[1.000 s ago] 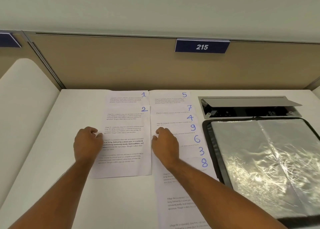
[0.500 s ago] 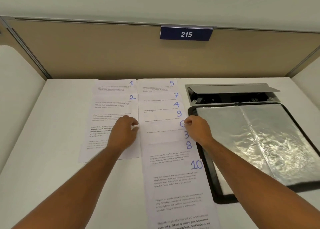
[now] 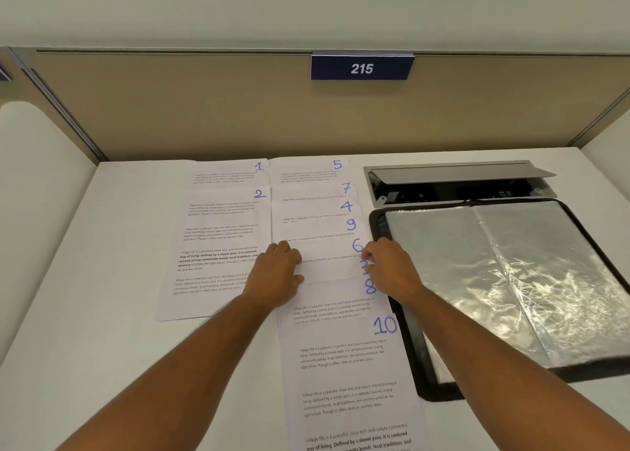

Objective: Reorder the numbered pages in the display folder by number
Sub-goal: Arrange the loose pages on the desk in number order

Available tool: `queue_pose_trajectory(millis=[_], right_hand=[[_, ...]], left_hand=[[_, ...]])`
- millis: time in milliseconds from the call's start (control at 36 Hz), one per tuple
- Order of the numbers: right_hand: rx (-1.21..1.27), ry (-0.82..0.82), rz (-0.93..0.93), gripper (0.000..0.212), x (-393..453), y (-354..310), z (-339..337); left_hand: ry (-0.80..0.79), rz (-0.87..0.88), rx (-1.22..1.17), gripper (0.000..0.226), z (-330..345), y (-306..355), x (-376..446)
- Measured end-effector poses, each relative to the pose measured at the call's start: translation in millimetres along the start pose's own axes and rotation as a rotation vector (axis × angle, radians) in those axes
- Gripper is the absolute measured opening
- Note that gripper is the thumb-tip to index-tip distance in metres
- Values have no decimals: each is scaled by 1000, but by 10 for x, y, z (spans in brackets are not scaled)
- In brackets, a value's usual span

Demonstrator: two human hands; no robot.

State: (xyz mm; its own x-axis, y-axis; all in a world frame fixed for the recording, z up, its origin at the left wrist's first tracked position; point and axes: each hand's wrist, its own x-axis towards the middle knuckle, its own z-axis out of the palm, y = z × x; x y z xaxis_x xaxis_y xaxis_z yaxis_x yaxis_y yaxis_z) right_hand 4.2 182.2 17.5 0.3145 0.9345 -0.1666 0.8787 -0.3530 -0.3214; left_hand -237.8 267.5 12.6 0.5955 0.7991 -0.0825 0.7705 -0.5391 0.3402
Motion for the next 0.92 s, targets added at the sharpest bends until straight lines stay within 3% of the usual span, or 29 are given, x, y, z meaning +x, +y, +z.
queue_pose_trajectory(millis=[167,333,528,667,917], right_hand=[[-3,-33,-13,39,-10,29,-18],[-1,-38,-18,34,-4,26,-32],[63,-39,-16,43,-31,48,-59],[340,-4,87,42,-65,72,-170],[824,-37,207,10,-240,36,-589]], left_hand=[[-4,-10,16,32,-15,35,-3],[-5,-25,-31,24,-39,88,-5],[-12,-71,-279,18,-40,97,-7],[49,-118,-467,9,-207,148,-1],[166,-81,-725,7,-580,267,-95]])
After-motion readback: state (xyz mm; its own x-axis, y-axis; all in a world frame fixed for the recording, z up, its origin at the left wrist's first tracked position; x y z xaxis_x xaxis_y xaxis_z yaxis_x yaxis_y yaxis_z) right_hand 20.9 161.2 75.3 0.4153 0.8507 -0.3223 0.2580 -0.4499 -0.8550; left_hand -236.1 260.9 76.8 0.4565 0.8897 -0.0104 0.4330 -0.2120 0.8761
